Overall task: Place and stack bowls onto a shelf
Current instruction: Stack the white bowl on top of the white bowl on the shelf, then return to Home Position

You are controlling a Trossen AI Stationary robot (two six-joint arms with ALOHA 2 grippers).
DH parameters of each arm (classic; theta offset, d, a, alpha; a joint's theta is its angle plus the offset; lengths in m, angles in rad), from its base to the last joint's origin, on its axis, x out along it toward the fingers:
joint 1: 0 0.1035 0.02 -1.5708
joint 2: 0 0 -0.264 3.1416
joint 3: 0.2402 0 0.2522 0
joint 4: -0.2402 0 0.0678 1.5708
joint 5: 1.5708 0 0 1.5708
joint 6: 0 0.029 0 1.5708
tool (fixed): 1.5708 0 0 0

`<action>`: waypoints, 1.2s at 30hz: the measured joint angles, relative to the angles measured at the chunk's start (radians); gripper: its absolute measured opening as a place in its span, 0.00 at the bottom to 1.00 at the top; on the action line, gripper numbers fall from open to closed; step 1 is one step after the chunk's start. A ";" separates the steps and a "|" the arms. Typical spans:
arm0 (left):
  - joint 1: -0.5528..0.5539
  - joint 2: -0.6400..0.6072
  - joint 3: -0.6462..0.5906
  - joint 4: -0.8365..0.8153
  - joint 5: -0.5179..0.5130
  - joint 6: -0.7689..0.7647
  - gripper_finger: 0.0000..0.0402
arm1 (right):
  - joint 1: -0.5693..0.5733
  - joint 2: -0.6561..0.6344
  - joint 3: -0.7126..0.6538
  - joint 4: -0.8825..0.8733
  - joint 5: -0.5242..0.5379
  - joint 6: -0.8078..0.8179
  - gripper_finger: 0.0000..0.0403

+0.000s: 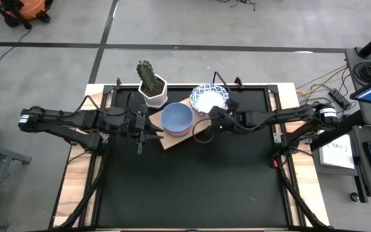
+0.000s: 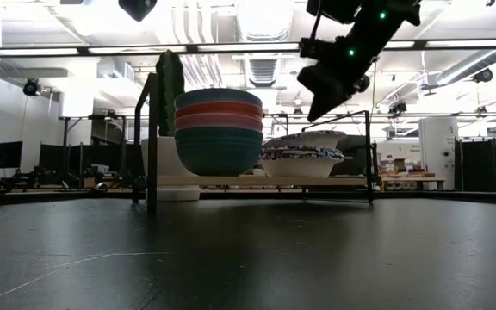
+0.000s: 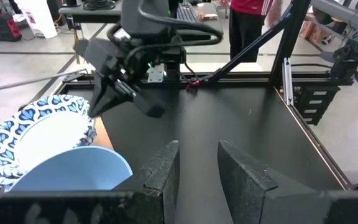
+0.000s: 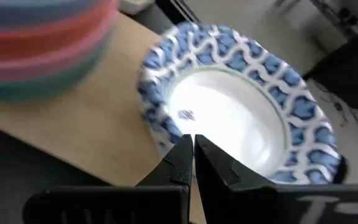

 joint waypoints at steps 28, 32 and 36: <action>-0.112 -0.128 -0.198 0.137 0.002 -0.008 0.23 | 0.151 -0.149 -0.166 0.118 -0.051 -0.076 0.02; -0.124 -0.250 -0.317 0.182 0.001 0.015 0.23 | 0.220 -0.273 -0.317 0.332 -0.116 -0.150 0.02; -0.119 -0.386 -0.422 0.182 0.000 0.059 0.23 | 0.220 -0.417 -0.468 0.541 -0.239 -0.200 0.02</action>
